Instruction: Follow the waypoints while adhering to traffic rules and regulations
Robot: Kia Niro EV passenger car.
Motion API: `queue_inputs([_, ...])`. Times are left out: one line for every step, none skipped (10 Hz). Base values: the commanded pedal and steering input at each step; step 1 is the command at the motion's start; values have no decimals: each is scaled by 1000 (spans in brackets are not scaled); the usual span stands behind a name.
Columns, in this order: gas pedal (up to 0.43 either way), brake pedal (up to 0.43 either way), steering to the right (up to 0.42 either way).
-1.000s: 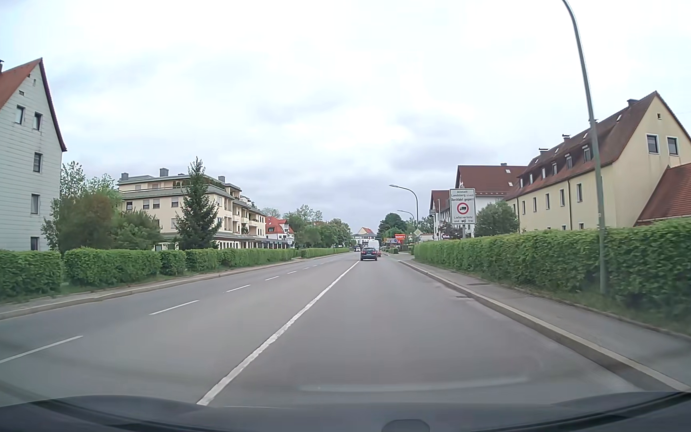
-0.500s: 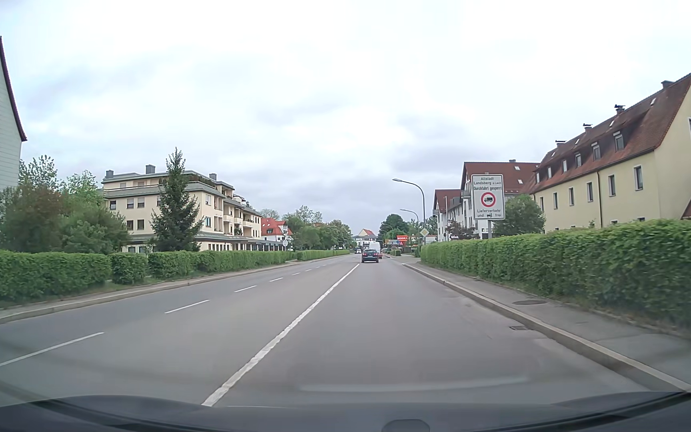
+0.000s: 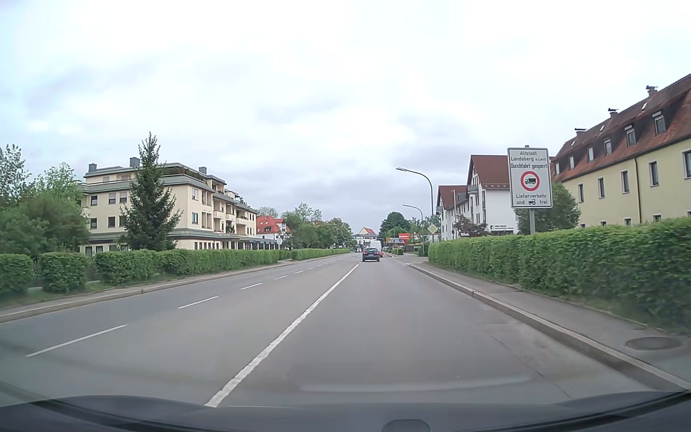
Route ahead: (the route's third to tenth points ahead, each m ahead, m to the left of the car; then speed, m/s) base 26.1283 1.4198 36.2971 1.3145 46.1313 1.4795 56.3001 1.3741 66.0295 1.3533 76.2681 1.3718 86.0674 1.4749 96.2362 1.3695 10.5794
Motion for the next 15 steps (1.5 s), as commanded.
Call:
queue_inputs([98,0,-3])
queue_inputs([98,0,-3])
queue_inputs([98,0,-2])
queue_inputs([98,0,-3])
queue_inputs([98,0,-2])
queue_inputs([98,0,-3])
queue_inputs([98,0,-2])
queue_inputs([98,0,-2])
queue_inputs([98,0,-2])
queue_inputs([98,0,-2])
queue_inputs([98,0,-2])
queue_inputs([98,0,-2])
queue_inputs([98,0,-2])
queue_inputs([98,0,-1])
queue_inputs([98,0,-1])
